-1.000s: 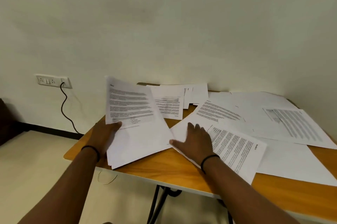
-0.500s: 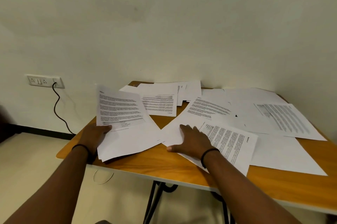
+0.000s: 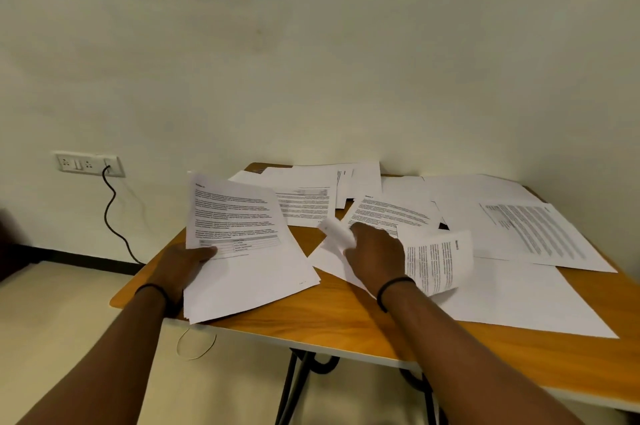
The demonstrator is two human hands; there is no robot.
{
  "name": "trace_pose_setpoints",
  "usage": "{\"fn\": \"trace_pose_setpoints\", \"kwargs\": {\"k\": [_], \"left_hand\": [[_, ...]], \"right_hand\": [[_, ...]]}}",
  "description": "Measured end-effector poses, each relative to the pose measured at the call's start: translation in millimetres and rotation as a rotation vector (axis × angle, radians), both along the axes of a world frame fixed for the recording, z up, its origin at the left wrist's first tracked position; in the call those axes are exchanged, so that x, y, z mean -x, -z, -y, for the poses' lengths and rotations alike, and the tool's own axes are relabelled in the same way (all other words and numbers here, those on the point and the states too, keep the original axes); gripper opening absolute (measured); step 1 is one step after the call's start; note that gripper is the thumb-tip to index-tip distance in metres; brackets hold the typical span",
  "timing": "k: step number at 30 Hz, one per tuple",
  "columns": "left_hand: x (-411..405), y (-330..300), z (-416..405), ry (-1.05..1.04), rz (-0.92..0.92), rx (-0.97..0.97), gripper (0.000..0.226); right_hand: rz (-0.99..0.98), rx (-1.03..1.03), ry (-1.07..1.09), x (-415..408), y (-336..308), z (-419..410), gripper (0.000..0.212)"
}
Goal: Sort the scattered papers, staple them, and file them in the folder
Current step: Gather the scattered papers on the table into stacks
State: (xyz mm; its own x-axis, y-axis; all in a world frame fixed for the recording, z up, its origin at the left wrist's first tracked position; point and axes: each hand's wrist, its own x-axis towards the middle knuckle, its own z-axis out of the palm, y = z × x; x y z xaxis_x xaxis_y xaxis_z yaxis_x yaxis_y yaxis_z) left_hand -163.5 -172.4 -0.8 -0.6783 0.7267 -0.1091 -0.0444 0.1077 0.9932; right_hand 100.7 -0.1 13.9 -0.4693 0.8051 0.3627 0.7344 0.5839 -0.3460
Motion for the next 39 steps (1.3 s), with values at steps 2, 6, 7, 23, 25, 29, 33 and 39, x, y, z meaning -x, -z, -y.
{"fn": "trace_pose_setpoints", "kwargs": {"k": [2,6,7,23,25,29,33,39], "left_hand": [[2,1,1,0.066,0.028,0.002,0.031],[4,-2,2,0.197,0.02,0.076,0.03],[4,-2,1,0.209,-0.002,0.099,0.034],[16,-10,-7,0.328,-0.024,0.21,0.056],[19,-5,-8,0.34,-0.08,0.236,0.061],[19,1,-10,0.274,-0.071,0.23,0.047],[18,4,-13,0.2,-0.185,0.265,0.046],[16,-1,-16,0.117,-0.143,0.243,0.034]], "right_hand": [[-0.099,-0.027,-0.081,3,-13,0,0.026],[-0.173,-0.026,-0.519,24,-36,21,0.039],[-0.14,-0.038,-0.629,31,-36,26,0.044],[-0.043,0.741,-0.72,61,30,49,0.044],[-0.128,0.832,-0.735,63,31,49,0.043],[-0.311,0.724,-0.666,68,35,50,0.024],[-0.462,0.134,-0.295,56,40,32,0.019],[0.147,0.114,0.026,16,49,-4,0.088]]}}
